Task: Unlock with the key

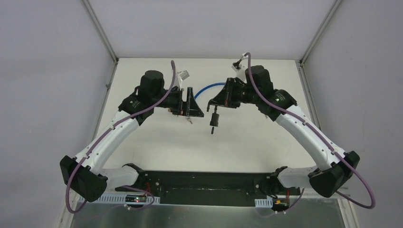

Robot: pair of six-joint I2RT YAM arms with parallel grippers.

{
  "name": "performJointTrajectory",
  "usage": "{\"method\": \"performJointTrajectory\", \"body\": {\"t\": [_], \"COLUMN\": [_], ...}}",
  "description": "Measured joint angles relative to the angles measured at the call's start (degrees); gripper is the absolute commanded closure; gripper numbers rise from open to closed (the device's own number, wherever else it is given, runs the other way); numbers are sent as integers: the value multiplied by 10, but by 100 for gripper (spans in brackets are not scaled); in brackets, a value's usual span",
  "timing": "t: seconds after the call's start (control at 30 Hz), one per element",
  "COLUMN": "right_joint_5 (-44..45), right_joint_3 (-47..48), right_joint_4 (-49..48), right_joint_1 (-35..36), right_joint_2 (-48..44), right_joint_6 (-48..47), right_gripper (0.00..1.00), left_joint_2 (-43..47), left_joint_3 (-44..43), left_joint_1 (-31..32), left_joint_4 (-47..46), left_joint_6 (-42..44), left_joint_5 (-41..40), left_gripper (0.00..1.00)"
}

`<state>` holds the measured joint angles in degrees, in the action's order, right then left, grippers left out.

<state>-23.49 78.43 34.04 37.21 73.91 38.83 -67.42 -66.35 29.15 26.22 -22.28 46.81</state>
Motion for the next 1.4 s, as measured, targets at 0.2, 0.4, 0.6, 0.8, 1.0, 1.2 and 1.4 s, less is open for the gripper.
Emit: {"method": "performJointTrajectory", "body": {"t": [0.2, 0.4, 0.6, 0.8, 1.0, 1.2, 1.4], "right_joint_5": [60, 155, 200, 204, 205, 181, 153], "right_joint_3": [0, -25, -85, -136, -145, -141, -116], "right_joint_4": [30, 74, 82, 34, -31, -87, -128], "right_joint_1": [0, -3, -20, -48, -73, -92, -98], "right_joint_2": [4, 27, 72, 125, 171, 242, 295], "right_joint_6": [1, 0, 1, 5, -5, -15, -10], "right_gripper": [100, 100, 100, 100, 100, 100, 100], "left_joint_2": [5, 7, 0, -10, -30, -46, -51], "left_joint_3": [5, 28, 45, 46, 42, 27, 18], "left_joint_1": [-4, -7, -7, -7, -7, -7, -7], "left_joint_4": [31, 39, 49, 48, 48, 47, 42], "left_joint_6": [17, 15, 4, -10, -14, -20, -45], "left_joint_5": [-91, -134, -138, -138, -138, -138, -140], "left_gripper": [16, 18, 18, 18, 18, 19, 19]}}
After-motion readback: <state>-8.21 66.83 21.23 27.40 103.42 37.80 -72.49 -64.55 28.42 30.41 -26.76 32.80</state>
